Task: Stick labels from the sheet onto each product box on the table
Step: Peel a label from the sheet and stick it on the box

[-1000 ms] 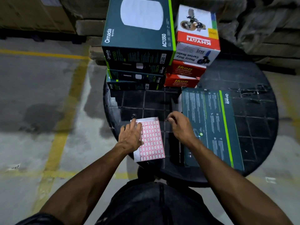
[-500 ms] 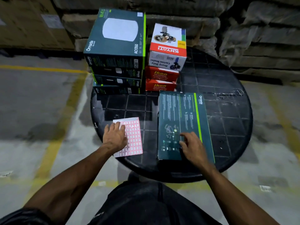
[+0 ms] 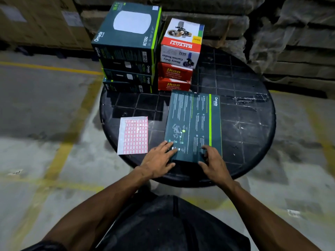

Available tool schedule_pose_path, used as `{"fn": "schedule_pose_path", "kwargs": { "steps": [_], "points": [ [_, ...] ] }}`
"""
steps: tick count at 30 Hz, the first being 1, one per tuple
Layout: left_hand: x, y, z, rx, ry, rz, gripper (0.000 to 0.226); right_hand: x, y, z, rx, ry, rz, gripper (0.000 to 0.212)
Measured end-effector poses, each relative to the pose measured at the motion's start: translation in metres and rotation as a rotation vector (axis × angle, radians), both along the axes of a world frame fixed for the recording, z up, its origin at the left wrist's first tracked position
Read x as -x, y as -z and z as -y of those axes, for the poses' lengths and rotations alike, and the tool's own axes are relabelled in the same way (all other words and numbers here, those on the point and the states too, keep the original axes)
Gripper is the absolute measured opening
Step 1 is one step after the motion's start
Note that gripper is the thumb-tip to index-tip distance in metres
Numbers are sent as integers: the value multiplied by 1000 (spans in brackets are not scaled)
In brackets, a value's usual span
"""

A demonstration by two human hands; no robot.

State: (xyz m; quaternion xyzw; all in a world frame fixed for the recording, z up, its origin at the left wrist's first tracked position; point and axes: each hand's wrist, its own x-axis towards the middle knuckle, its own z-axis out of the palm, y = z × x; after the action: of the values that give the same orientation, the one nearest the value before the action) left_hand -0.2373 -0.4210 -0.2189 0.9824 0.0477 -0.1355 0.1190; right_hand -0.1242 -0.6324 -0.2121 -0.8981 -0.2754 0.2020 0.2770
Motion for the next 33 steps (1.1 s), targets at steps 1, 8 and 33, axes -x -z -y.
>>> {"fn": "schedule_pose_path", "kwargs": {
  "steps": [1,8,33],
  "points": [
    [0,0,3,-7,-19,1,62,0,0,1,1,-17,-6,48],
    [-7,-3,13,-43,-100,40,50,-3,-3,-7,29,-149,12,14],
    [3,1,25,-50,-152,5,59,-2,-8,-34,243,-284,54,18]
  ]
}}
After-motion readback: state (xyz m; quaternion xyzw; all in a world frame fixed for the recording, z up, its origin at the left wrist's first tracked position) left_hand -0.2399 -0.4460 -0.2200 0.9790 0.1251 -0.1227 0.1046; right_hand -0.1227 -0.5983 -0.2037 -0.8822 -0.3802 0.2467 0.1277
